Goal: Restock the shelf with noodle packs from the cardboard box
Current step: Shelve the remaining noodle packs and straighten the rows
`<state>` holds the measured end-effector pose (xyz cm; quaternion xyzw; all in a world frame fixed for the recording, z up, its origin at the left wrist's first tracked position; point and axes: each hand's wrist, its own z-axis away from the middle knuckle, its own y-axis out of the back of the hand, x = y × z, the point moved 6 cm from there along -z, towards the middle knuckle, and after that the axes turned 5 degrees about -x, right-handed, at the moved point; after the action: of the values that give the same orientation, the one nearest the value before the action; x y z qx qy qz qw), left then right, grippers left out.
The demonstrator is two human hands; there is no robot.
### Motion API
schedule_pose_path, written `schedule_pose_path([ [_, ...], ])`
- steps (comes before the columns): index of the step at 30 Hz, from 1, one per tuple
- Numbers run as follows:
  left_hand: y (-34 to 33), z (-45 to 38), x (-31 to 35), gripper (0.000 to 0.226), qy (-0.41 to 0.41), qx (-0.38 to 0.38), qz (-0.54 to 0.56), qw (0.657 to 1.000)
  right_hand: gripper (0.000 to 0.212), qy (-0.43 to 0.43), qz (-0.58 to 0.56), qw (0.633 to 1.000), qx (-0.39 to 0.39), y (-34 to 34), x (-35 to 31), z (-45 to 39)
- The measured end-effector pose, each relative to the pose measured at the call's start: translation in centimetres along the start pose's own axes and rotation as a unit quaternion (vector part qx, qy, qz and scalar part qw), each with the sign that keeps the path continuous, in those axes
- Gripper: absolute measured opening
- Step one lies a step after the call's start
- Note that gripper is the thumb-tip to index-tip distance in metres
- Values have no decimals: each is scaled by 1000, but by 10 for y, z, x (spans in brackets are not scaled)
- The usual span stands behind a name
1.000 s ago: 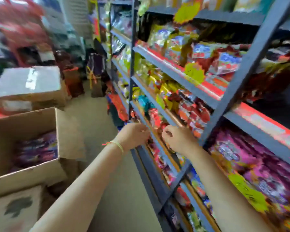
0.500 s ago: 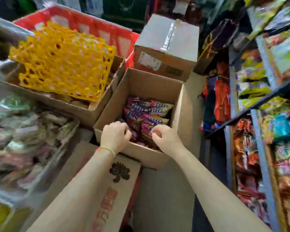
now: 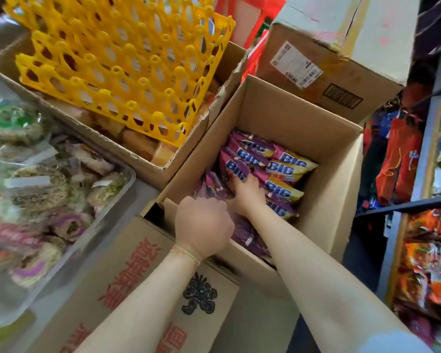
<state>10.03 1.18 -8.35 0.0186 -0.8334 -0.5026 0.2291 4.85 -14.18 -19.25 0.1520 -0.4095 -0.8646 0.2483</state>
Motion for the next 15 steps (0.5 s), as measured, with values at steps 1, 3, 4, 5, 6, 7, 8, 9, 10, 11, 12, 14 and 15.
schedule_pose_path([
  [1, -1, -2, 0, 29, -3, 10, 8, 1000, 78, -3, 34, 999, -18, -7, -2, -9],
  [3, -2, -4, 1, 30, -7, 27, 20, 999, 75, -12, 86, 995, -44, -18, -3, -25],
  [4, -3, -4, 1, 29, -8, 33, 23, 999, 72, -19, 106, 993, -51, -24, -2, -32],
  [5, -3, -4, 0, 28, -10, 39, 26, 999, 69, -27, 118, 991, -55, -27, -2, -38],
  [6, -3, -4, -1, 28, -12, 44, 27, 999, 67, -35, 122, 990, -56, -30, -2, -43],
  [7, -4, -5, -2, 27, -14, 46, 28, 998, 66, -40, 118, 991, -54, -31, -2, -47],
  [8, -4, -6, -2, 27, -16, 47, 27, 998, 65, -41, 106, 992, -45, -31, -3, -51],
  [9, -4, -7, -2, 26, -19, 51, 25, 998, 65, -44, 84, 995, -32, -29, -2, -55],
  [10, -4, -8, -2, 26, -21, 54, 24, 998, 66, -54, 45, 997, -18, -26, 0, -58],
  [11, -4, -8, -2, 25, -22, 55, 24, 998, 68, -70, -3, 998, -10, -22, 5, -61],
  [12, -4, -8, -2, 24, -22, 55, 22, 998, 68, -81, -39, 996, -7, -18, 10, -64],
  [14, -4, -7, -2, 24, -20, 57, 18, 998, 66, -73, -39, 996, -23, -15, 15, -68],
  [15, -5, -7, -2, 24, -18, 56, 19, 998, 63, -62, -21, 997, -29, -14, 15, -69],
])
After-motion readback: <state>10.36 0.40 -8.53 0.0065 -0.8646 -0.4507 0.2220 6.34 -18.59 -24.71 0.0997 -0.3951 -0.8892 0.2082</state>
